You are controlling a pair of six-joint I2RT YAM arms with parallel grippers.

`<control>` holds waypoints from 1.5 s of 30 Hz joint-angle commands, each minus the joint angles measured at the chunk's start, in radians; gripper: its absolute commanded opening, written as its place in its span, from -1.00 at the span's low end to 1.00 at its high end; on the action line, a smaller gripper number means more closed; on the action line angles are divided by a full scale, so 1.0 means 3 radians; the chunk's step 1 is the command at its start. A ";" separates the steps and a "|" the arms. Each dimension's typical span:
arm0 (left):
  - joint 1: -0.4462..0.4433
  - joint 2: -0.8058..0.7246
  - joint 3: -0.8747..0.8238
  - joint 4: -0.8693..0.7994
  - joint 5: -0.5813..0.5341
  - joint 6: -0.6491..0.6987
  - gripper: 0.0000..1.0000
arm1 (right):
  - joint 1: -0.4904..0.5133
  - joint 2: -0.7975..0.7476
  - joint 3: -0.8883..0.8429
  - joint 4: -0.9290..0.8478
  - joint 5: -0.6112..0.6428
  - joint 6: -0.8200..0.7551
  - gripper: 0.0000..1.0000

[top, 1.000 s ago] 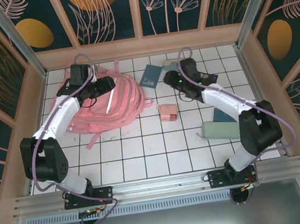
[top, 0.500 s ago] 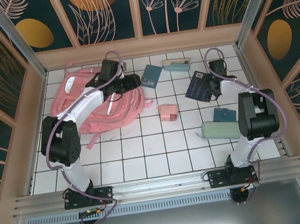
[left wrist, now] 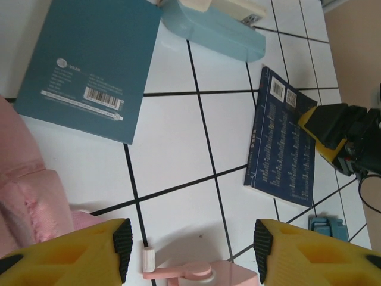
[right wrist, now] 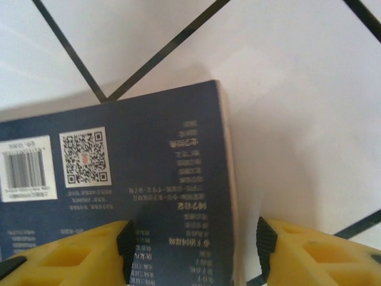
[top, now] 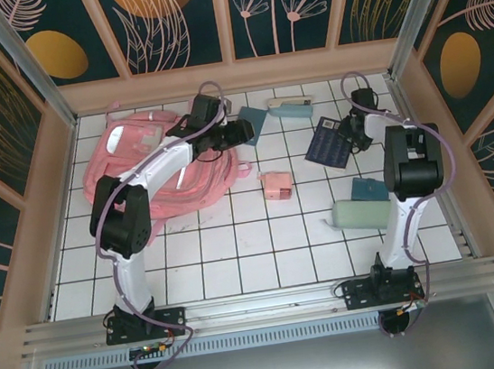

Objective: Pack the student bag

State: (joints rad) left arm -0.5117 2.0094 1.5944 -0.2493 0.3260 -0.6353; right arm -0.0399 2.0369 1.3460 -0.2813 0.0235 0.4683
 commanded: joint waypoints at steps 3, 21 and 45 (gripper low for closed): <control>-0.0040 0.0228 0.0168 0.0058 0.0109 -0.0043 0.15 | 0.0248 0.0162 0.0032 -0.0214 -0.0277 -0.0220 0.11; -0.0249 0.0972 0.0516 0.0230 0.0323 -0.0172 0.04 | 0.0923 -0.0049 -0.0119 -0.0260 -0.0390 -0.0040 0.10; -0.0432 0.1577 0.0968 0.0045 0.0548 -0.0205 -0.08 | 0.1107 -0.0299 -0.0644 0.0334 -0.1068 0.0204 0.04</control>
State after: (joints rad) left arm -0.6201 2.4340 1.8992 -0.2665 0.3782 -0.6697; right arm 0.2512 1.9354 1.1908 -0.2096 -0.0998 0.4862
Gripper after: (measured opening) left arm 0.461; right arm 0.519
